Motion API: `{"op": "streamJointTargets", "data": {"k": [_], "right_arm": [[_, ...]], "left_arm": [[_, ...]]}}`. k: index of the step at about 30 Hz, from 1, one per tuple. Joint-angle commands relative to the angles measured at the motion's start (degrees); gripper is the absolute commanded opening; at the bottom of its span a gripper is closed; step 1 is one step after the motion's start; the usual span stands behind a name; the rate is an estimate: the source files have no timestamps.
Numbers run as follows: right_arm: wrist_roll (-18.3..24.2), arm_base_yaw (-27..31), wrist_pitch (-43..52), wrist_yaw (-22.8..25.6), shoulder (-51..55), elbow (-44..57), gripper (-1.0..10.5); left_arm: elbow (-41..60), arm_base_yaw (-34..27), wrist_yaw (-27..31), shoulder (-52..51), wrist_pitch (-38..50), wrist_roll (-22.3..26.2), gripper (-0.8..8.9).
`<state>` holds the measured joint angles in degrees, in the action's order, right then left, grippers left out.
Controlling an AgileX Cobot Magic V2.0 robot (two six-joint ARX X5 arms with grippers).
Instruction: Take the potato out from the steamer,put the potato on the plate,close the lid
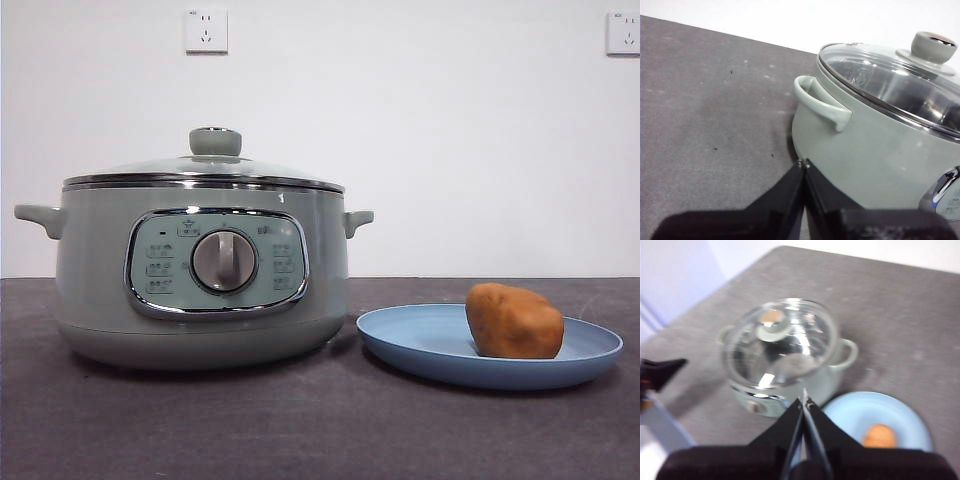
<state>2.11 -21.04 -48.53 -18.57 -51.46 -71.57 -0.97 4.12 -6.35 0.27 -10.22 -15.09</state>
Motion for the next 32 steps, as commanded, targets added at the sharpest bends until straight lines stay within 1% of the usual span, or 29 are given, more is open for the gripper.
{"op": "streamJointTargets", "data": {"k": [1,4,6,8,10,13,15,20,22,24,27,32], "right_arm": [[3.45,3.96,-1.75,3.21,1.40,0.24,0.0],[3.02,10.01,-1.90,3.04,2.82,2.32,0.0],[2.67,13.97,0.79,2.29,4.66,5.84,0.0],[1.84,17.35,6.10,2.01,7.32,11.17,0.0],[0.70,20.11,13.44,2.08,10.75,18.40,0.0],[-0.24,22.40,23.76,2.23,16.26,29.75,0.0],[-1.09,22.80,30.32,2.29,19.74,37.20,0.0],[-5.20,22.82,44.52,2.78,27.98,54.07,0.0],[-7.39,22.80,48.33,4.57,31.15,59.58,0.0],[-9.88,22.82,50.25,6.67,33.55,63.23,0.0],[-13.11,22.80,50.66,10.32,36.81,67.06,0.0],[-14.12,22.64,50.62,11.41,40.22,69.72,0.0]], "left_arm": [[0.74,-0.11,0.26,-0.11,0.09,-0.26,-0.03],[0.74,-0.11,0.26,-0.11,0.11,-0.24,-0.03],[0.74,-0.11,0.26,-0.11,0.11,-0.22,-0.03],[0.74,-0.11,0.26,-0.11,0.11,-0.20,-0.03],[0.74,-0.11,0.24,-0.11,0.11,-0.20,-0.03],[0.74,-0.11,0.26,-0.11,0.11,-0.17,-0.03],[0.74,-0.11,0.24,-0.11,0.11,-0.17,-0.03],[0.74,-0.11,0.24,-0.11,0.11,-0.17,-0.03],[0.74,-0.11,0.26,-0.11,0.11,-0.17,-0.03],[0.74,-0.11,0.24,-0.11,0.11,-0.17,-0.03],[0.74,-0.11,0.24,-0.11,0.11,-0.17,-0.03],[0.74,-0.11,0.24,-0.11,0.11,-0.17,-0.03]]}}
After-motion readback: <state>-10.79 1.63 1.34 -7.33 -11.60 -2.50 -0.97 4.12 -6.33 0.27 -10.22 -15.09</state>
